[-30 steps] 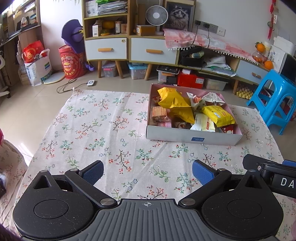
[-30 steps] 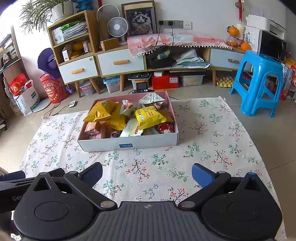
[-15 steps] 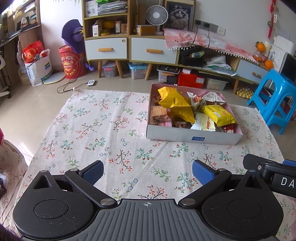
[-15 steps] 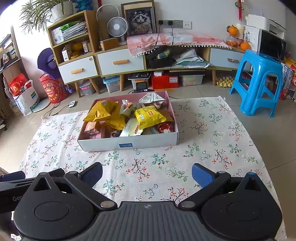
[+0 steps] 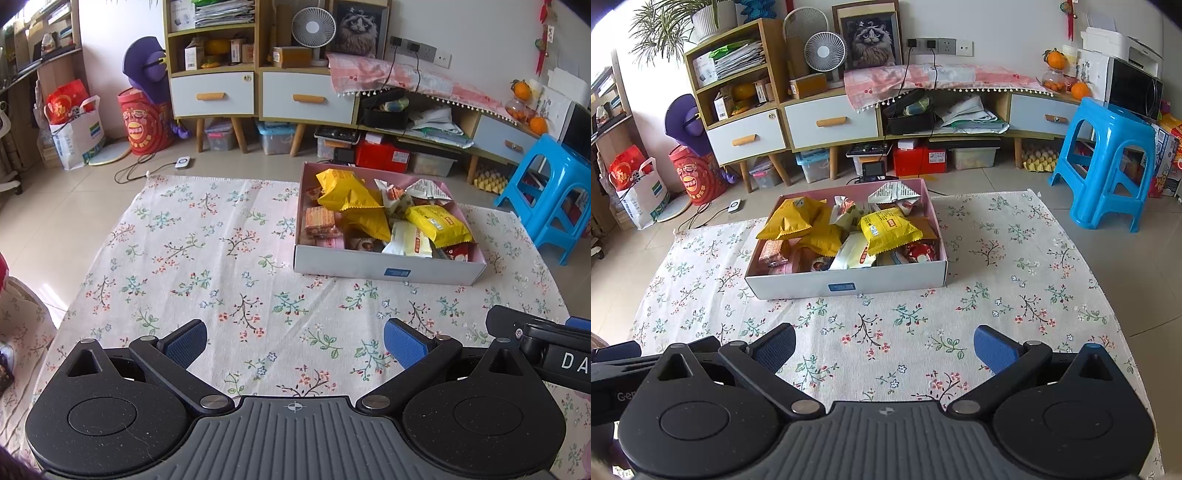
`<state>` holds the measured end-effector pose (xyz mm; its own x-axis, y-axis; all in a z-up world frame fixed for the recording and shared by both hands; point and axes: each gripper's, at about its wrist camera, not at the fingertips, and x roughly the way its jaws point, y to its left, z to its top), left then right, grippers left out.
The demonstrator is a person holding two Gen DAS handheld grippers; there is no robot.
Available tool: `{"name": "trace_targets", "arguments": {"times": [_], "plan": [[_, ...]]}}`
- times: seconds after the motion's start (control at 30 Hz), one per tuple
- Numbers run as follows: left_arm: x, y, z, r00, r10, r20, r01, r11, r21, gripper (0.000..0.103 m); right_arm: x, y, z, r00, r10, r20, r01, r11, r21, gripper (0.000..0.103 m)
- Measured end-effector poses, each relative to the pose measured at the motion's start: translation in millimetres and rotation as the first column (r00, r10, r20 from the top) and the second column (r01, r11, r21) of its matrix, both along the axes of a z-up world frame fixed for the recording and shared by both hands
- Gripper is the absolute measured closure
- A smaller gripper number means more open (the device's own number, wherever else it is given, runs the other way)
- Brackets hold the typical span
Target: Organize snacks
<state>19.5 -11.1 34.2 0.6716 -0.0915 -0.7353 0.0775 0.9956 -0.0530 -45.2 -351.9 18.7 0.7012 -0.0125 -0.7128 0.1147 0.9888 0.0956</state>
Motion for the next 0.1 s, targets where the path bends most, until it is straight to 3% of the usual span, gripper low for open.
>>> {"name": "trace_targets", "arguments": {"times": [0.1], "plan": [[-0.2, 0.7, -2.2, 1.0, -0.003, -0.003, 0.003, 1.0, 0.005, 0.001, -1.1, 0.2, -3.0, 1.0, -0.001, -0.002, 0.001, 1.0, -0.002, 0.01]]}}
